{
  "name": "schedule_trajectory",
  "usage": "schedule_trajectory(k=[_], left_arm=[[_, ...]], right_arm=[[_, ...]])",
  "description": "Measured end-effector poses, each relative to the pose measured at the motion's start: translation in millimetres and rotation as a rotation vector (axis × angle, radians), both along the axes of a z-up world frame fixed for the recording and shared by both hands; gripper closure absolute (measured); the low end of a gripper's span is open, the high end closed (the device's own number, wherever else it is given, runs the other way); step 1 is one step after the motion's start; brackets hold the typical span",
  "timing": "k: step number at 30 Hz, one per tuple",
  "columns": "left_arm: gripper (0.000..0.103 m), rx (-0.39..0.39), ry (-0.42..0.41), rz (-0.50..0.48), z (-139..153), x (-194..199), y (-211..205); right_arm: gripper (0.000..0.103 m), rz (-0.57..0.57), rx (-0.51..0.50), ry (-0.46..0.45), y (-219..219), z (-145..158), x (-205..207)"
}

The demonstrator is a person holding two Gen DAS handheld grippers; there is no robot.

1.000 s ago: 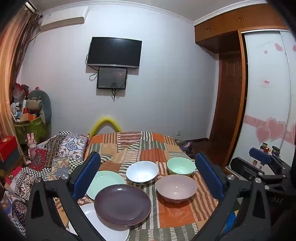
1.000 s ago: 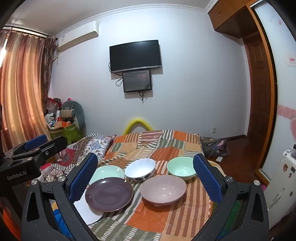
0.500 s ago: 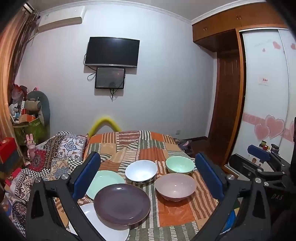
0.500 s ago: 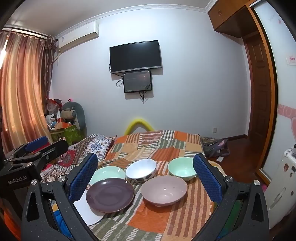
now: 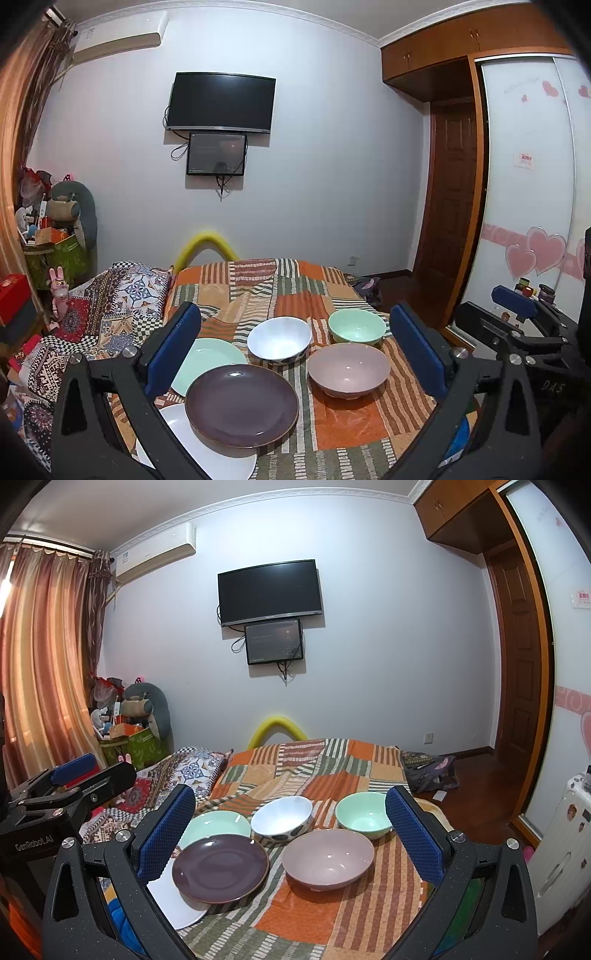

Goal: Organize plates and bowls

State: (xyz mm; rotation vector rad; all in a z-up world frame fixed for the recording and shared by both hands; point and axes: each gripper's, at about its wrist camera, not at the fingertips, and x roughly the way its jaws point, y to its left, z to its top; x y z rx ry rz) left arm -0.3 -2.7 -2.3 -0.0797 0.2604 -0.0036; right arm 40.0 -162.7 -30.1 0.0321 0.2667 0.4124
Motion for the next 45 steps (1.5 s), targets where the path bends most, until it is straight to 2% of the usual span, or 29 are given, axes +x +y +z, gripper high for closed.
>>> schedule_trajectory(k=[45], left_arm=[[0.0, 0.014, 0.002, -0.01, 1.1, 0.1, -0.9]], right_arm=[[0.0, 0.005, 0.005, 0.006, -1.3, 1.1, -0.6]])
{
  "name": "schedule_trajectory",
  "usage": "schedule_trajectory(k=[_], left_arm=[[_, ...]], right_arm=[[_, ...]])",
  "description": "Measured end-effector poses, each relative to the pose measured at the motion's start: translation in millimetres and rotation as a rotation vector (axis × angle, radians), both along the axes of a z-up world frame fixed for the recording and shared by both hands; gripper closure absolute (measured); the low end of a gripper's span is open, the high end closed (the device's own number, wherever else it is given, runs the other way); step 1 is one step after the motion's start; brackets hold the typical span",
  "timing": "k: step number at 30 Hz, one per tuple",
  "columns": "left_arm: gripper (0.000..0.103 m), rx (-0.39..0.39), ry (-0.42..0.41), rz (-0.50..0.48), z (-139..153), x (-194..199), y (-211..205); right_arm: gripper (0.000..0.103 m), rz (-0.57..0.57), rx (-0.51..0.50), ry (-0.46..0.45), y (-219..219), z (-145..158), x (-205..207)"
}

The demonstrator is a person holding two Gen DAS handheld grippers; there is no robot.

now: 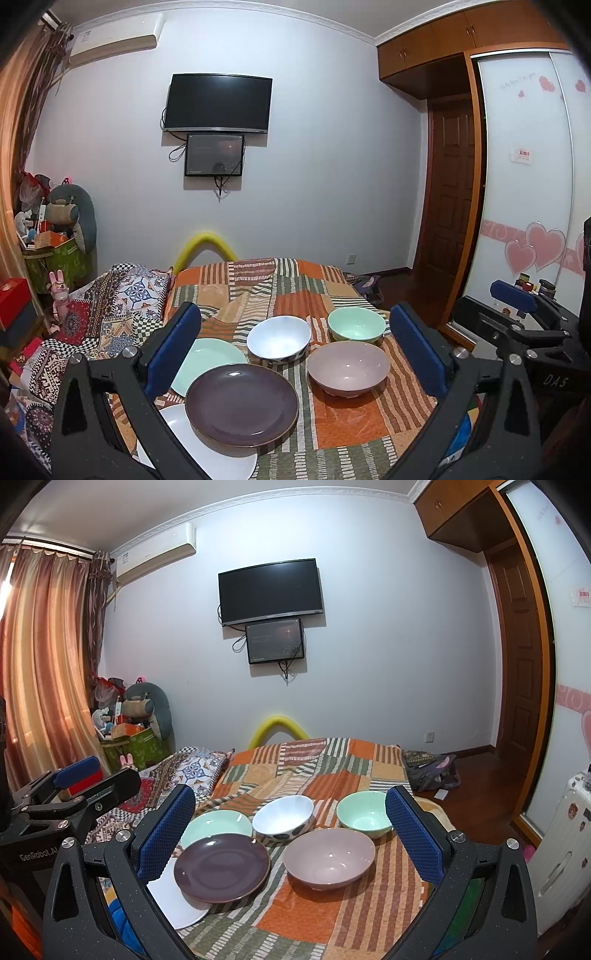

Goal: Organize plates and bowls

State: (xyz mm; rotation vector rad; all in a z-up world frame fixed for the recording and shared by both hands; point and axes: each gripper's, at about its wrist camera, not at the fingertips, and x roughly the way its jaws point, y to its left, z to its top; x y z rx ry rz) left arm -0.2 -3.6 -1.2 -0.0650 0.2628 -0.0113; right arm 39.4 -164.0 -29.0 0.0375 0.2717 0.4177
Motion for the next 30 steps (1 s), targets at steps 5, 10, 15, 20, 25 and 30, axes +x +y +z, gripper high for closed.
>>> schedule_trajectory(k=[5, 10, 15, 20, 25, 30], left_arm=[[0.0, 0.0, 0.0, -0.001, -1, 0, 0], [0.0, -0.002, 0.002, -0.003, -1, 0, 0], [0.0, -0.001, 0.011, -0.007, -3, 2, 1], [0.0, -0.003, 0.034, -0.006, -11, 11, 6], [0.0, -0.024, 0.088, 0.013, -27, 26, 22], [0.0, -0.038, 0.166, 0.063, -49, 45, 45]], right_arm=[[0.0, 0.0, 0.001, 0.0, 0, 0, 0], [0.0, -0.002, 0.002, 0.0, 0, -1, 0], [0.0, -0.009, 0.008, 0.011, 1, -2, 4], [0.0, -0.009, 0.0, 0.055, 5, -10, 14], [0.0, -0.006, -0.021, 0.094, 13, -23, 25], [0.004, 0.015, -0.045, 0.155, 23, -41, 37]])
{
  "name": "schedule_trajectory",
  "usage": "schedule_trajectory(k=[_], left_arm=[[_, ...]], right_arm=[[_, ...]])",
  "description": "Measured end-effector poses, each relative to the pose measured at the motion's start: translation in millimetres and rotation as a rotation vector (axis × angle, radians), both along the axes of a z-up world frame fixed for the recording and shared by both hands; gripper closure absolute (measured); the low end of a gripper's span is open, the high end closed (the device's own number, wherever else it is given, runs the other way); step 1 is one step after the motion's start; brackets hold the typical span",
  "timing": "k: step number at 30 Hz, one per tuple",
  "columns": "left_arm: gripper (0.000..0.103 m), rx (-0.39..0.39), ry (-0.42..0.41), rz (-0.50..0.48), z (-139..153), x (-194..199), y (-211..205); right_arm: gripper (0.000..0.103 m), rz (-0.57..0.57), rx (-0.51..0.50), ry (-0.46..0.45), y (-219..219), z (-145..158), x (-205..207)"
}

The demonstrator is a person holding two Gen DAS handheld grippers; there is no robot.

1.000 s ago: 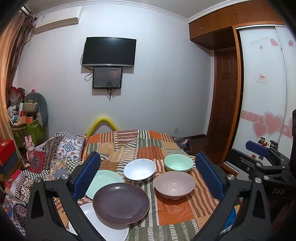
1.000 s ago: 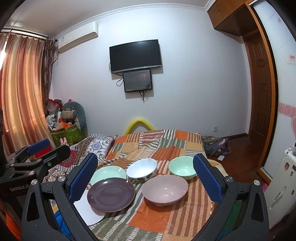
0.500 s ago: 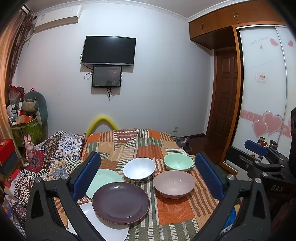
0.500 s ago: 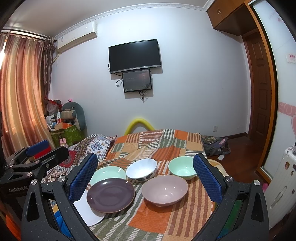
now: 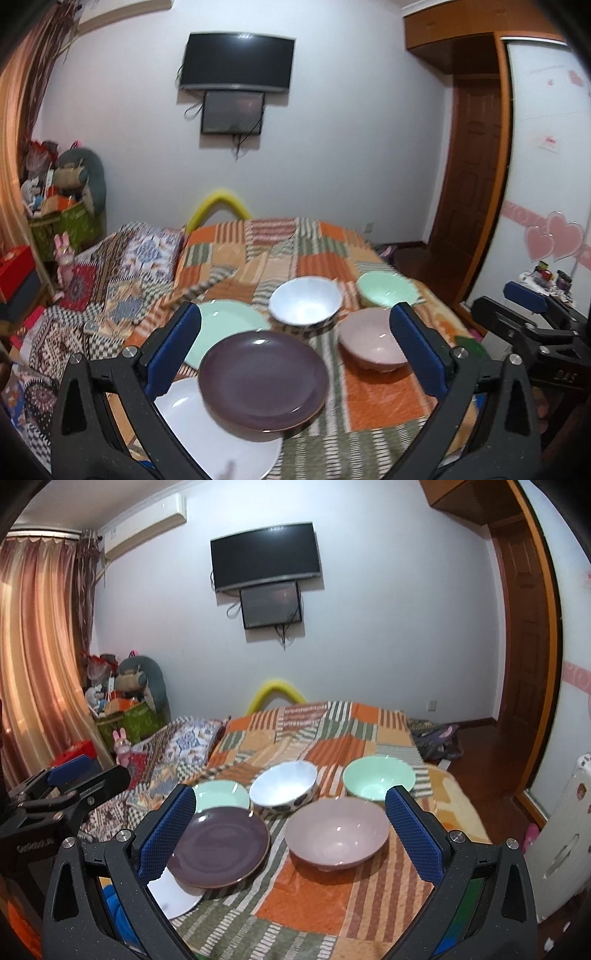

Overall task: Organize plates and bowls
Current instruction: 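Reach both grippers to the dark purple plate rim and close them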

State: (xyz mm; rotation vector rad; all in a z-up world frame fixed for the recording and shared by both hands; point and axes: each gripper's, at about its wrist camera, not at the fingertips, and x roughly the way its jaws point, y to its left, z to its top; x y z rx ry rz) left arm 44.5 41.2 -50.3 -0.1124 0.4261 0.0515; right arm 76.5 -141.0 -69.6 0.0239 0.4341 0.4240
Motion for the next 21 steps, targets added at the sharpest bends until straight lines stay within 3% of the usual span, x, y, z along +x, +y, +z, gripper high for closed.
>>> schedule_trajectory(k=[6, 11, 21], left_arm=[[0.001, -0.015, 0.088, 0.065, -31, 20, 33], [0.017, -0.004, 0.183, 0.086, -61, 36, 58], [0.028, -0.07, 0.326, 0.112, -118, 67, 104]], right_arm=[[0.014, 0.03, -0.039, 0.085, 14, -24, 14], [0.025, 0.056, -0.06, 0.17, 25, -46, 28], [0.049, 0.121, -0.089, 0.359, 53, -88, 61]])
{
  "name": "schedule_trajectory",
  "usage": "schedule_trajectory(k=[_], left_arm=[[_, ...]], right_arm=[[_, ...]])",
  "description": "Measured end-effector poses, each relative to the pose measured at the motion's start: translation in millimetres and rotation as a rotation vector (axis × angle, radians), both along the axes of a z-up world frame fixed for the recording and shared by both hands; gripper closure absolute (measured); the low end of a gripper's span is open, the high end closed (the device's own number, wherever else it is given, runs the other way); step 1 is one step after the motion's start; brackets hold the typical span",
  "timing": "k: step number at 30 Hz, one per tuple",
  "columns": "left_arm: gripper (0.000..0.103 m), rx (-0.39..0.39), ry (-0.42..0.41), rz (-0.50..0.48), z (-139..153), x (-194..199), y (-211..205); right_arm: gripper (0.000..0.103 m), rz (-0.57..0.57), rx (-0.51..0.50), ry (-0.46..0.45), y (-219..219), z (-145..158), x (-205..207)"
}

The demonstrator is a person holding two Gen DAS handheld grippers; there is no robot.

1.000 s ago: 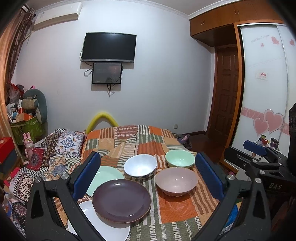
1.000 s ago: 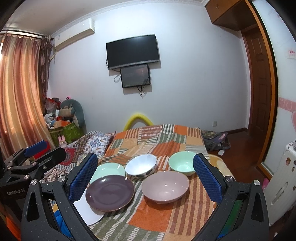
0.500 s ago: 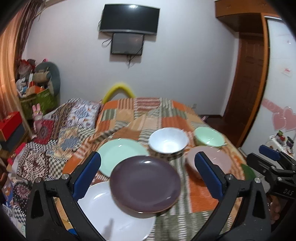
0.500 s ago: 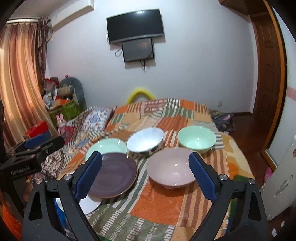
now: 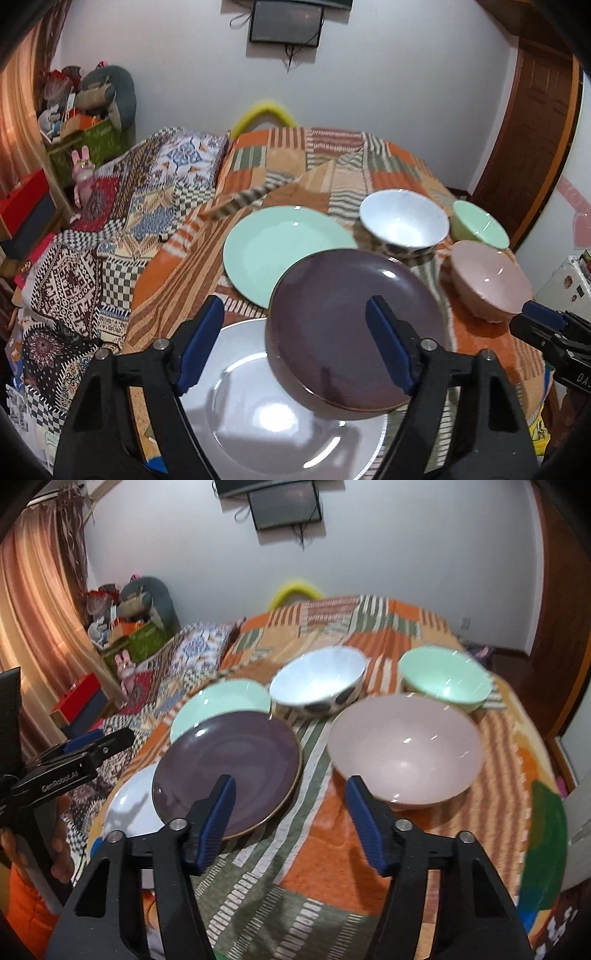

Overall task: Organize plates and bowls
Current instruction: 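Reach both grippers to the dark purple plate rim and close them, then lift the dark purple plate with both grippers and carry it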

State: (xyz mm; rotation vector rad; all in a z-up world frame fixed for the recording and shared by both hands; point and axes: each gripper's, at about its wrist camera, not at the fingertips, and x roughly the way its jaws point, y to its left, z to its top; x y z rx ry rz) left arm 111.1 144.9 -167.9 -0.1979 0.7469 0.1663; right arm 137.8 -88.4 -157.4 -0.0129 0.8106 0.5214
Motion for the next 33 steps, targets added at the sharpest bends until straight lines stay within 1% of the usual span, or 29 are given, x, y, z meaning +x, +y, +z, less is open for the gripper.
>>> schedule_trajectory(k=[2, 4, 8, 13, 14, 16, 21, 22, 23, 29, 31, 33], left_arm=[[0.035, -0.012, 0.02, -0.009, -7, 5, 4], [0.04, -0.025, 0.044, -0.014, -17, 11, 10], [0.056, -0.049, 0.089, -0.024, -32, 23, 18], [0.066, -0.094, 0.12, -0.026, -47, 34, 29], [0.066, -0.101, 0.125, -0.028, -49, 36, 30], [0.066, -0.113, 0.129, -0.031, -53, 39, 33], [0.074, -0.127, 0.146, -0.044, -62, 45, 34], [0.078, -0.131, 0.147, -0.043, -63, 45, 34], [0.079, -0.135, 0.147, -0.041, -64, 46, 35], [0.082, -0.17, 0.178, -0.038, -75, 53, 41], [0.082, -0.196, 0.18, -0.04, -76, 55, 43], [0.083, -0.202, 0.182, -0.041, -77, 56, 44]], right_arm=[[0.053, 0.007, -0.005, 0.029, 4, -7, 6], [0.055, 0.011, -0.007, 0.056, 8, -13, 11], [0.059, 0.022, -0.023, 0.08, 17, -23, 19], [0.068, 0.02, -0.048, 0.116, 27, -36, 30], [0.071, 0.017, -0.052, 0.128, 27, -39, 33], [0.072, 0.013, -0.054, 0.145, 29, -42, 36], [0.078, 0.001, -0.062, 0.17, 31, -49, 42], [0.079, 0.001, -0.063, 0.174, 33, -49, 44], [0.079, 0.001, -0.063, 0.178, 33, -50, 44], [0.08, -0.003, -0.078, 0.197, 37, -55, 50], [0.081, -0.001, -0.08, 0.208, 38, -58, 51], [0.081, -0.002, -0.079, 0.207, 38, -58, 51]])
